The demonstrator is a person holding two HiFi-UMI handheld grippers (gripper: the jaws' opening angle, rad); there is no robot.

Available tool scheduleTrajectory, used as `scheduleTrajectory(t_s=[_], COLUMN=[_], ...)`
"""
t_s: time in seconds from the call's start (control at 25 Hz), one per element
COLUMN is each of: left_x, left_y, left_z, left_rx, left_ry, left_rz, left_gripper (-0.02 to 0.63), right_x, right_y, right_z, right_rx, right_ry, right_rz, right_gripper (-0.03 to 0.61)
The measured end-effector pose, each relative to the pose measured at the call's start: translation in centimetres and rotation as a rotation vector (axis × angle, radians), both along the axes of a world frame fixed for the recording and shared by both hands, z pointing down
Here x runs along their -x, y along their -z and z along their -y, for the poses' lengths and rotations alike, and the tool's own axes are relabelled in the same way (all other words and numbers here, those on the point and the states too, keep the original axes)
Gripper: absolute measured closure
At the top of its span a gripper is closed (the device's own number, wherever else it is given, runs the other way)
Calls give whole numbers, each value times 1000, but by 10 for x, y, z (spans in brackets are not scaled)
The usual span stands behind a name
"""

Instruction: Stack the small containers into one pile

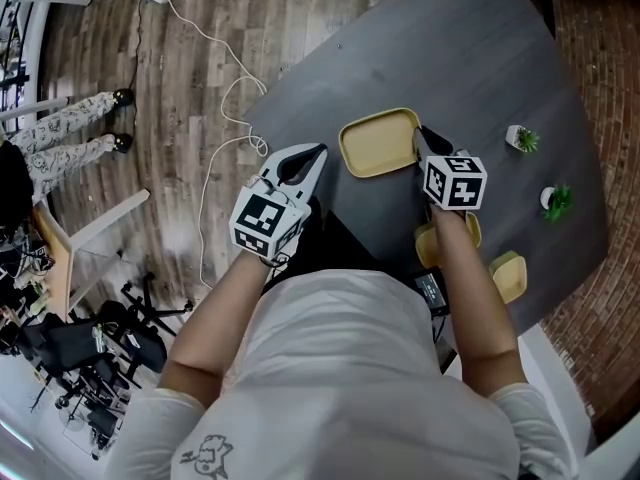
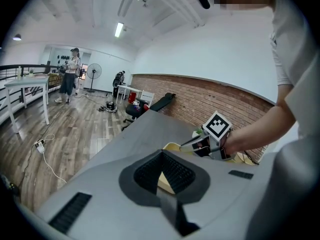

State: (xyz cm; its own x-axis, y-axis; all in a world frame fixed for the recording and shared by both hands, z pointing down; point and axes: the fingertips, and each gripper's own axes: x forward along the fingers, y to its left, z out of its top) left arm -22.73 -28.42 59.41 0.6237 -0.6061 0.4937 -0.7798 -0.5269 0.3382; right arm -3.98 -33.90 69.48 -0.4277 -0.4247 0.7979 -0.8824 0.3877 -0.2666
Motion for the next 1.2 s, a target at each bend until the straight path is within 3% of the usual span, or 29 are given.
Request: scheduleTrajectory(t_s=[0.48,1.2], left_x=[18,64], left_y=[25,111], left_z=[-30,-123], left_rx=[-43,-218], left_ry=[13,-14], left_rz=[-9,-18], left_gripper=[603,603], right_x=[12,54], right_y=[38,144], right_z=[-17,-109], right_rx=[-66,-254], right_ry=[-28,-66], right_rz=[29,50], right_gripper=[557,557])
